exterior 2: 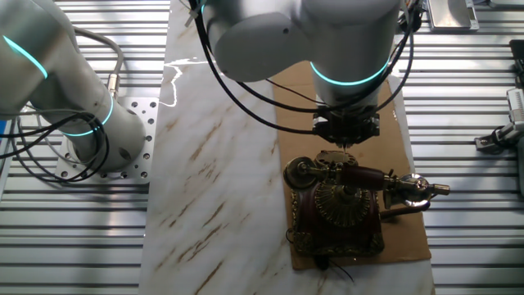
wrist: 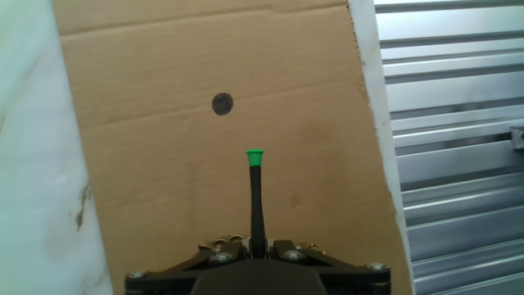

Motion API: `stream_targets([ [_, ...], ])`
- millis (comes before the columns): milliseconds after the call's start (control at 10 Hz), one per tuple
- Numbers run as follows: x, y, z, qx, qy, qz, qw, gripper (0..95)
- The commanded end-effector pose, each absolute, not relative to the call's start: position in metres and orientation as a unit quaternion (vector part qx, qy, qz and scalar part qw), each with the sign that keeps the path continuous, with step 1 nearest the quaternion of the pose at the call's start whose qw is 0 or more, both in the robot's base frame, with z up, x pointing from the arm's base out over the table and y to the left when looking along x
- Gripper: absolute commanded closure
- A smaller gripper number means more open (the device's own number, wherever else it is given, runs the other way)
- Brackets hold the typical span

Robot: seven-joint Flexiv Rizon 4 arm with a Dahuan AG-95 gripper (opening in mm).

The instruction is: Dial a number on an old rotary phone

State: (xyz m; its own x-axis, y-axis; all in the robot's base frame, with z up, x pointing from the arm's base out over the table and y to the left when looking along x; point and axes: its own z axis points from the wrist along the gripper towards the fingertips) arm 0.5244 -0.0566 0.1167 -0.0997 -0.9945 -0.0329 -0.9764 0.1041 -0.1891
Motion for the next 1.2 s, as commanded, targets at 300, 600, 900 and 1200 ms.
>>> stream_targets([
  [300,0.523,-0.058,0.114,-0.670,0.736,-0.062,0.076,95.0],
  [600,0.518,-0.061,0.113,-0.670,0.736,-0.064,0.078,95.0],
  [900,0.511,-0.065,0.111,-0.668,0.737,-0.064,0.080,95.0],
  [1200,0.504,-0.066,0.107,-0.663,0.741,-0.067,0.085,95.0],
])
